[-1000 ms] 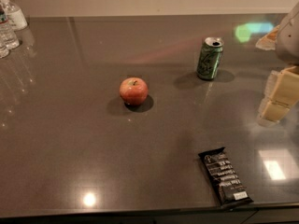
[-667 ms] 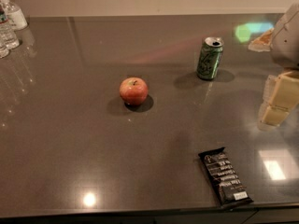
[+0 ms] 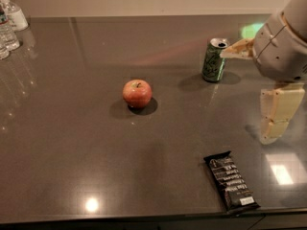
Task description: Pick rxbar chocolate
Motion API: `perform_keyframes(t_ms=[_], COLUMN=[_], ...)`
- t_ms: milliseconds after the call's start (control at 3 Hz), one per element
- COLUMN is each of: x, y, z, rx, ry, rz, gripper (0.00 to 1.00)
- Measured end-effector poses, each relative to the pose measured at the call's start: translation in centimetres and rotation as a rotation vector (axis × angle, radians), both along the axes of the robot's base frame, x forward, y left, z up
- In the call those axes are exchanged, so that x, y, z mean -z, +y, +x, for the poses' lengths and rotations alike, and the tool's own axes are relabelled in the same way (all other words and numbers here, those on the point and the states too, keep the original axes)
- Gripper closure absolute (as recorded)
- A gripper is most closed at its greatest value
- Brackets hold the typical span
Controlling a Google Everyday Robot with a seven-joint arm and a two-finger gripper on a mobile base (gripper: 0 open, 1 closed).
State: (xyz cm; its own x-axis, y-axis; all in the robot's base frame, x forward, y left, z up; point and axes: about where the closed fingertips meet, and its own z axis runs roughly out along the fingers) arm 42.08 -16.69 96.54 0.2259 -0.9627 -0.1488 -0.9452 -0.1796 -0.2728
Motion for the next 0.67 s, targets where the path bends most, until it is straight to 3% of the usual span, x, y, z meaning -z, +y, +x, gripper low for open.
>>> perform_keyframes(t_ms=[667], x=[1.5], y=[2.3], z=[-2.7], rx=[-0.383], ry=[-0.006], rz=[-0.019], gripper=[0.0])
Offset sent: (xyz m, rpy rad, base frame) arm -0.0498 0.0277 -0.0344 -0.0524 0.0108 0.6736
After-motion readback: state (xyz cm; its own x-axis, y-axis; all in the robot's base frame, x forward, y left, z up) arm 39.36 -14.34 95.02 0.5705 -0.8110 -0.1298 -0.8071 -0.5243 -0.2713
